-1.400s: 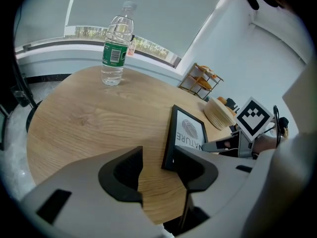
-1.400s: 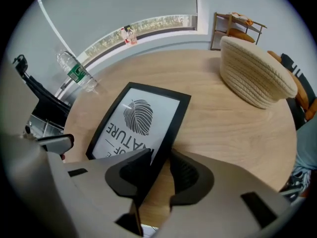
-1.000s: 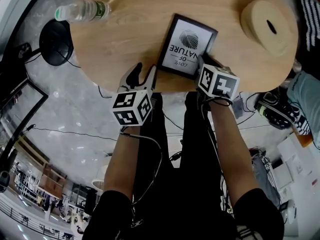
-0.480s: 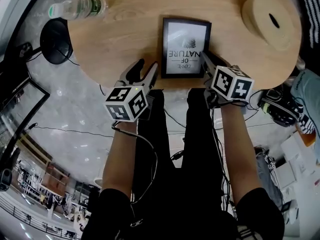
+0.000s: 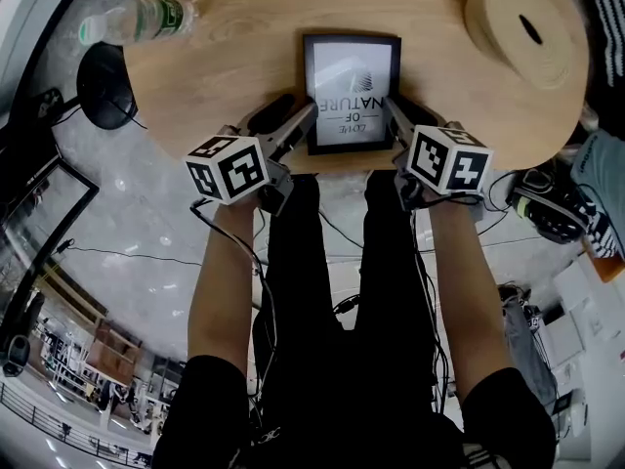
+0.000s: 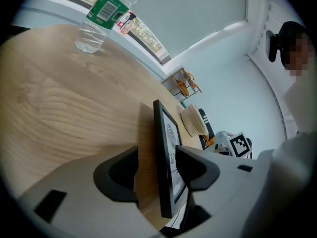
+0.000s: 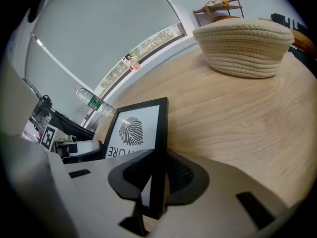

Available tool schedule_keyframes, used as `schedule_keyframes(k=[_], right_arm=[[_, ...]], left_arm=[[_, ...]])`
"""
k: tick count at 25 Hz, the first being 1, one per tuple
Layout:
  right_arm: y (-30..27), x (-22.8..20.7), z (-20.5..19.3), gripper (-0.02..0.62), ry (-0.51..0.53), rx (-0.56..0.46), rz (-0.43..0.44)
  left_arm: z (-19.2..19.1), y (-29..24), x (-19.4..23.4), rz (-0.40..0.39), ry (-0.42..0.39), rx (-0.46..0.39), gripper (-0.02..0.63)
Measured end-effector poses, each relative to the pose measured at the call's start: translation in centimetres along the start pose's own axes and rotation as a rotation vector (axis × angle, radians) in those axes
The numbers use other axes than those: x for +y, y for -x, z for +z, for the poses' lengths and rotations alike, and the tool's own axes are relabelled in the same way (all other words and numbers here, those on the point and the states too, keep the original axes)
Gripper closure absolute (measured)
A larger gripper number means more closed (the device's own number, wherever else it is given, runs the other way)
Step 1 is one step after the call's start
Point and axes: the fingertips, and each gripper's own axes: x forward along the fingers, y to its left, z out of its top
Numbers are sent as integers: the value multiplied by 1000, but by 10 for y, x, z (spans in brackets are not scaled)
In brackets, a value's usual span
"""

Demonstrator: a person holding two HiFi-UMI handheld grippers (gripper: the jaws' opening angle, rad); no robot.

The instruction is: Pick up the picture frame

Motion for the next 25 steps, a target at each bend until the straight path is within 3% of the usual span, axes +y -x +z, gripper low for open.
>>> schedule_keyframes(k=[2, 3, 4, 5, 14, 17, 21, 25], right_arm=[[-1, 0, 0, 508, 9, -1, -2], [-1, 0, 0, 507, 15, -2, -3], [-2, 0, 0, 506, 22, -3, -6], [-2, 0, 0, 506, 31, -3, -11], [-1, 0, -1, 506, 102, -7, -9], [15, -1, -13, 506, 91, -21, -14], [50, -4, -25, 508, 80, -69, -49], [99, -4, -29, 506, 64, -120, -88]], left_arm=[[-2, -10, -3, -26, -2, 30, 373], [-5, -14, -3, -36, 2, 48, 402], [-8, -18, -3, -43, 6, 63, 483], [-10, -20, -2, -50, 10, 71, 503], [-17, -17, -5, -74, 9, 37, 508], [-24, -9, -22, -90, -44, 24, 509], [-37, -6, -51, -116, -157, 76, 512], [-45, 1, -92, -155, -208, 103, 511]])
